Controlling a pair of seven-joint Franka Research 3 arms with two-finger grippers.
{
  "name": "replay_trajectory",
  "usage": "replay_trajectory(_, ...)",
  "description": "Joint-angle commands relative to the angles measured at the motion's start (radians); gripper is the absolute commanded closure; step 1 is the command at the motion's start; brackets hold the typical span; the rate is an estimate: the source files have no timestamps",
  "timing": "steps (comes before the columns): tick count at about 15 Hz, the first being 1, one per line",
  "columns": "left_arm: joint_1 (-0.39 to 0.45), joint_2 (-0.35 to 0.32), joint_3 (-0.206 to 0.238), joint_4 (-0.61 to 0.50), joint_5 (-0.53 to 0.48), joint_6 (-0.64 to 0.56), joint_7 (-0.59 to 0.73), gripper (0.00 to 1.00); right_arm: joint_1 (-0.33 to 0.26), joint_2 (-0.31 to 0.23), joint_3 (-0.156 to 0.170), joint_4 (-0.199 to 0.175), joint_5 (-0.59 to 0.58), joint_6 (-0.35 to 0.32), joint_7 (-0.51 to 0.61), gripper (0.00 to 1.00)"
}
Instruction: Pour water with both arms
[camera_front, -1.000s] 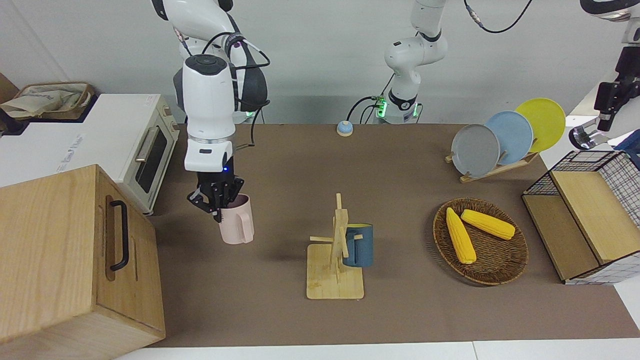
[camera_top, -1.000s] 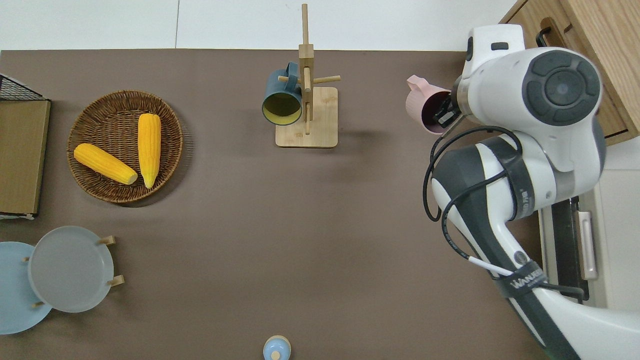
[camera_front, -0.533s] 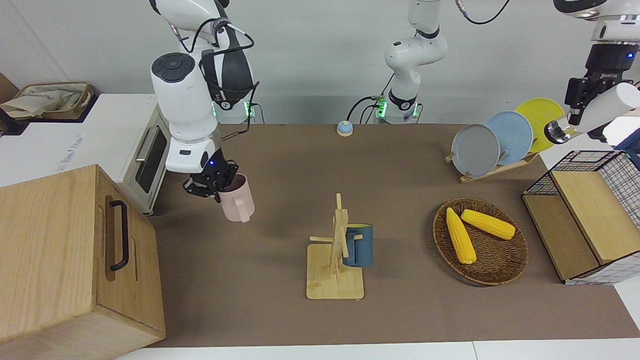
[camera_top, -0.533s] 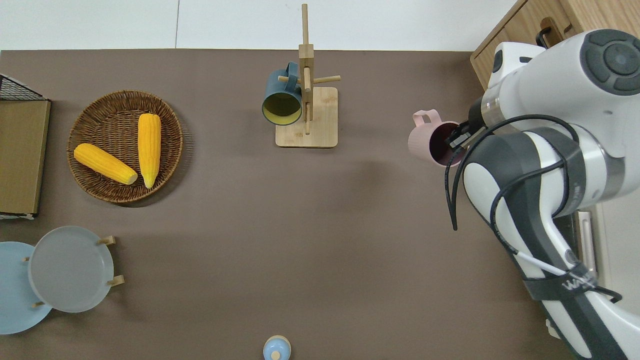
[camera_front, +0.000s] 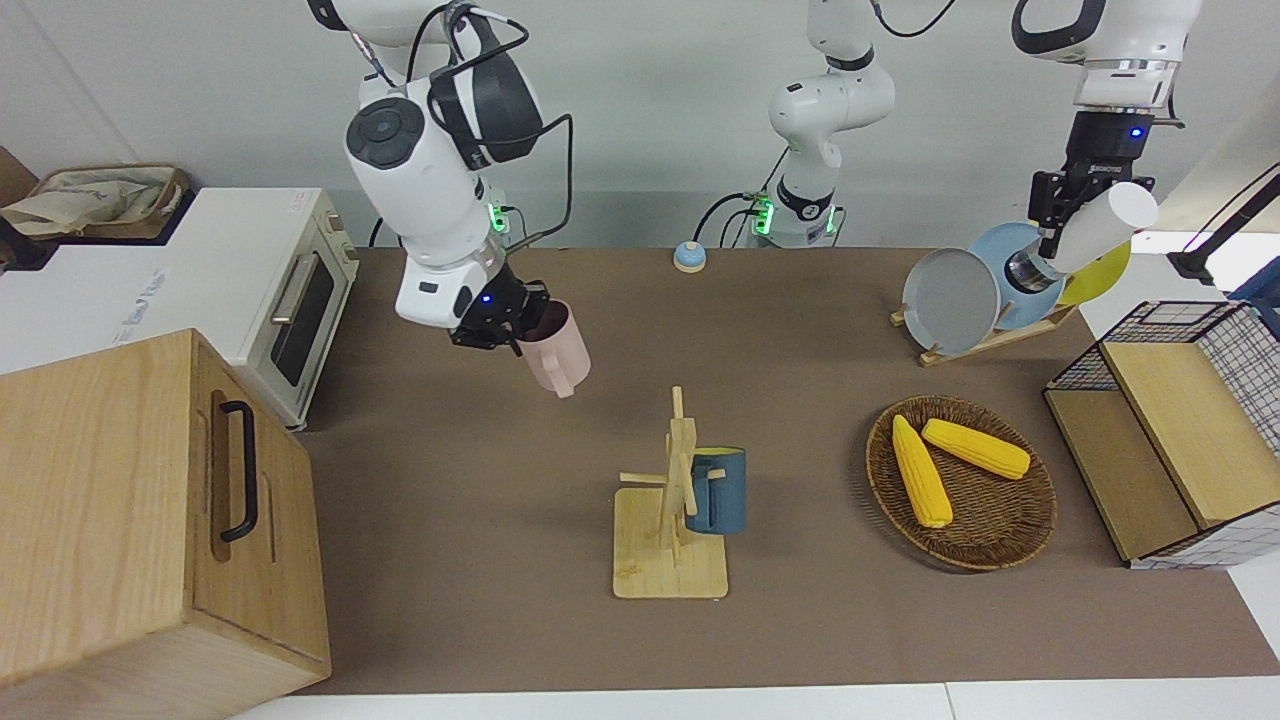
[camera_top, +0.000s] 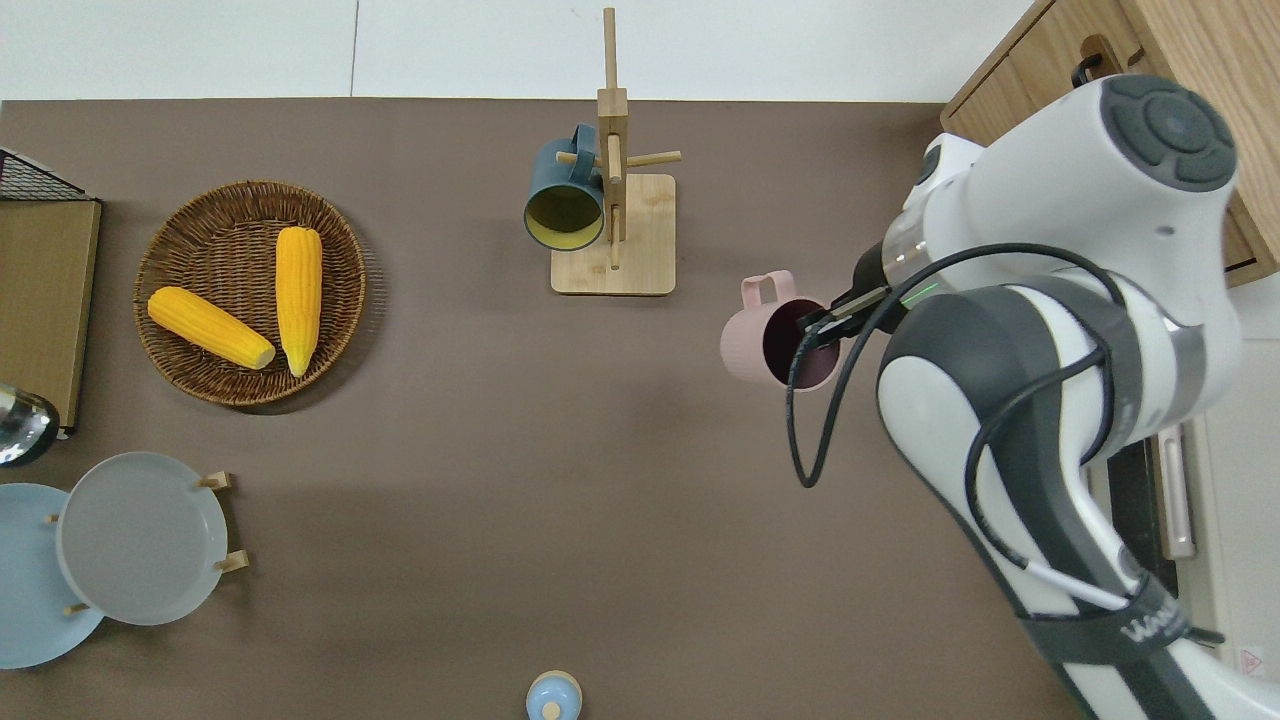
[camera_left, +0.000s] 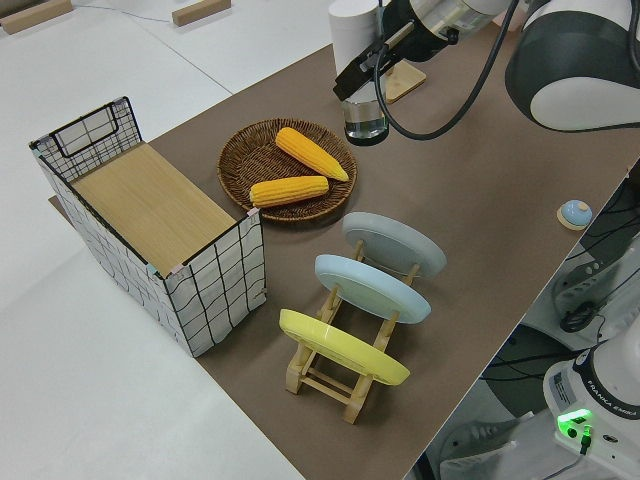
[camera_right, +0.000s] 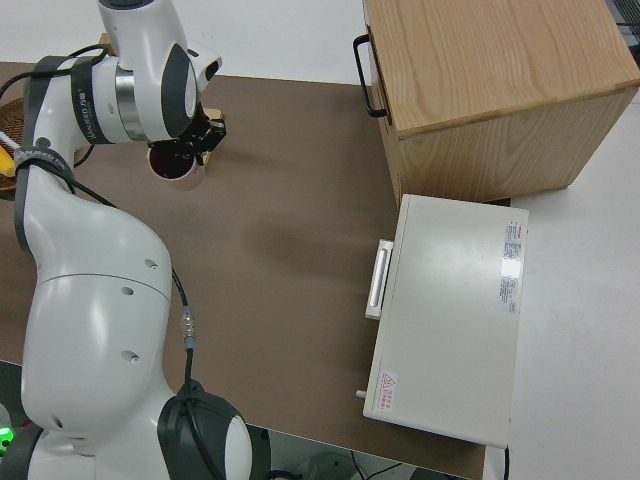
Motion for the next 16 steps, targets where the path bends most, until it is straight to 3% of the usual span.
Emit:
replay_trajectory(1,-0.007,-0.101,-0.015,-0.109,0.024,0.035,-0.017,1.00,-0.014,-0.025,0.092,-0.018,0.028,-0.012,0.214,1.000)
replay_trajectory(3,-0.008,-0.138,-0.024,-0.164,0.022,0.038,-0.017,1.00,-0.020,-0.027,0.145,-0.016,0.059,-0.017,0.366,1.000)
replay_trajectory(8,-0.040,-0.225,-0.024,-0.322,0.005,0.121,-0.007,1.00,0.011,-0.006,0.181,0.004,0.060,0.003,0.484,1.000)
replay_trajectory(11,-0.054,-0.261,-0.021,-0.384,-0.014,0.147,-0.002,1.00,0.063,0.019,0.181,0.025,0.060,0.014,0.569,1.000)
replay_trajectory(16,-0.113,-0.288,0.019,-0.430,-0.030,0.139,0.053,1.00,0.138,0.068,0.179,0.027,0.053,0.121,0.682,1.000)
